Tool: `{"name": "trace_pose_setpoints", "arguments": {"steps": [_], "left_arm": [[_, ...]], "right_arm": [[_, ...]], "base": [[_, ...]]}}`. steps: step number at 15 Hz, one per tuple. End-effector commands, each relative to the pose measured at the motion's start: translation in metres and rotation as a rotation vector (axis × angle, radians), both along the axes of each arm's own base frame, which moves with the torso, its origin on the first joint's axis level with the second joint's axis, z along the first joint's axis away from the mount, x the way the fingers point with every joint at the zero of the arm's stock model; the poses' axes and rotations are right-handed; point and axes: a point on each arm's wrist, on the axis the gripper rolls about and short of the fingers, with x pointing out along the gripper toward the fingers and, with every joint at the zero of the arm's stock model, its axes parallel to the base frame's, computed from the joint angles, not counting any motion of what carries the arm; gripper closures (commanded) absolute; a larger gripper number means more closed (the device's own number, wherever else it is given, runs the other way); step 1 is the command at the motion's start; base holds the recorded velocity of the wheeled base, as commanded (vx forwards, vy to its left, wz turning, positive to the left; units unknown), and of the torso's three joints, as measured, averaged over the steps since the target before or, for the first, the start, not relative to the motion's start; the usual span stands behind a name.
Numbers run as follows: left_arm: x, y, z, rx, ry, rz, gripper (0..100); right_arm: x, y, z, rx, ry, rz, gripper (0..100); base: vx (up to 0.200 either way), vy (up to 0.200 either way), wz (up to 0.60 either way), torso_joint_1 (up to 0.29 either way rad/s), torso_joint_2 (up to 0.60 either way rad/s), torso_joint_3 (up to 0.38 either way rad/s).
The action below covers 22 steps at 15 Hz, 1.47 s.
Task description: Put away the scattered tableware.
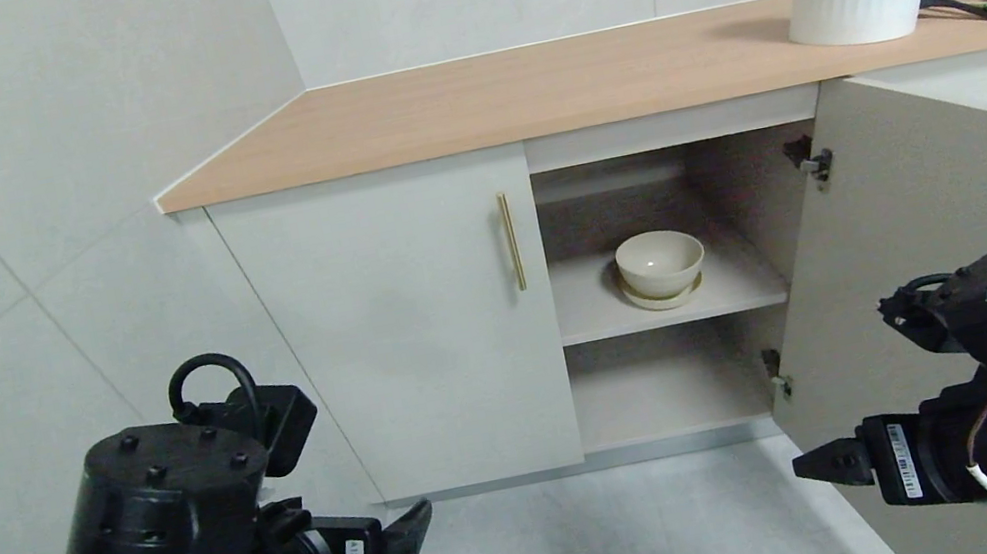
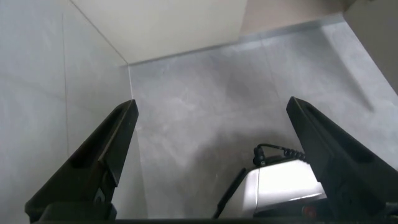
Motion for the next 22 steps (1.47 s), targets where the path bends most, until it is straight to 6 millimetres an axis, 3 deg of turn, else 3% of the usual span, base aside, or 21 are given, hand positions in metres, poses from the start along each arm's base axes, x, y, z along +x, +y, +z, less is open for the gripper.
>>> {"name": "trace_pose_setpoints", "arguments": {"steps": [1,3,16,22], "left_arm": [[0.0,0.0,0.0,0.0,0.001,0.001,0],[0.0,0.0,0.0,0.002,0.001,0.0,0],[0.0,0.0,-0.001,0.004,0.002,0.001,0],[0.001,0.0,-0.001,0.008,0.004,0.0,0]], "right_arm": [[0.0,0.0,-0.001,-0.002,0.003,0.001,0],[0.0,0.0,0.0,-0.001,0.002,0.001,0],[-0.006,-0.005,0.003,0.002,-0.007,-0.003,0],[-0.022,-0.016,0.009,0.001,0.001,-0.005,0]], "base": [[-0.2,0.0,0.0,0.007,0.0,-0.002],[-0.2,0.0,0.0,0.0,0.0,0.0],[0.0,0.0,0.0,0.0,0.0,0.0],[0.0,-0.2,0.0,0.007,0.0,0.003]]}}
